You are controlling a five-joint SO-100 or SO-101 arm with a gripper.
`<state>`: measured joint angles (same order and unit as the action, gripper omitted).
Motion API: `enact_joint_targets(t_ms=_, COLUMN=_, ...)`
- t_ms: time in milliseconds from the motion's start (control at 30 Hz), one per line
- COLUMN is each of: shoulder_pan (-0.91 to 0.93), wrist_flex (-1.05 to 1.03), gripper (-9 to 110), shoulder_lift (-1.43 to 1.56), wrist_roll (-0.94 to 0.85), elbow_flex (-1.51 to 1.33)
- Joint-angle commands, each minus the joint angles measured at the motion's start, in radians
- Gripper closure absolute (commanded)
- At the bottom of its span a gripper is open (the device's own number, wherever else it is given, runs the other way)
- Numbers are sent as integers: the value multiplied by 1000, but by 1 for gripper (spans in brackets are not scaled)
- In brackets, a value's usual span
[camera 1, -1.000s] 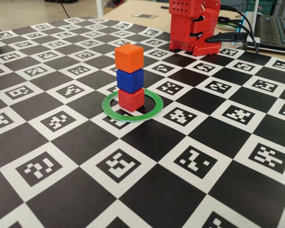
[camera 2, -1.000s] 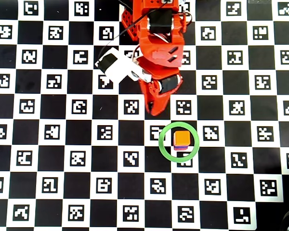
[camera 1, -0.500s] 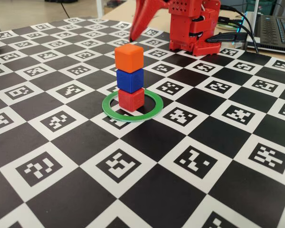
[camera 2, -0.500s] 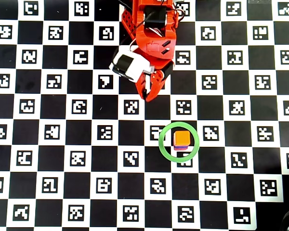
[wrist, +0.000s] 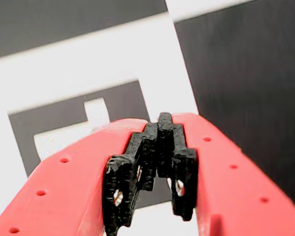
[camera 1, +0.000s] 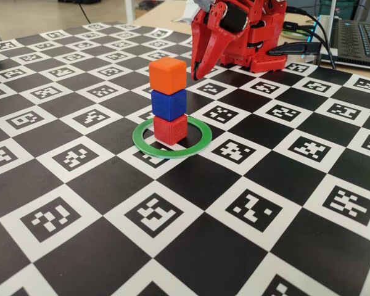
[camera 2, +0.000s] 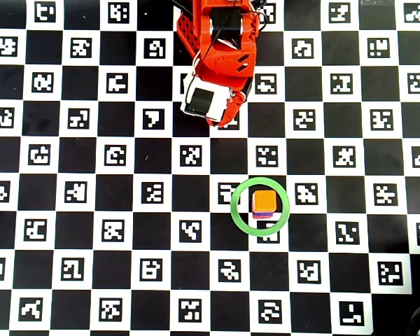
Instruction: Grab the red cube then put it in the green circle then put the blue cube on top and finally the orange cube on top
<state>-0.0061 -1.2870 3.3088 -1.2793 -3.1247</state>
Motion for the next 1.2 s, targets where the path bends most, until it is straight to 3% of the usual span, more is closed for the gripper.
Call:
enact_joint_targets(t_ms=0, shoulder_pan=-3, wrist_flex=-52, gripper=108, shoulder_lift=51, wrist_roll=-11, elbow_flex=-43)
enact_joint_targets(t_ms=267, shoulder_pan=2, wrist_flex=-63, gripper=108, shoulder_lift=51, wrist_roll=-92, elbow_flex=-44)
enact_joint_targets(t_ms=1167, shoulder_pan=3, wrist_flex=-64, gripper=108, shoulder_lift=51, wrist_roll=-94, elbow_flex=-44)
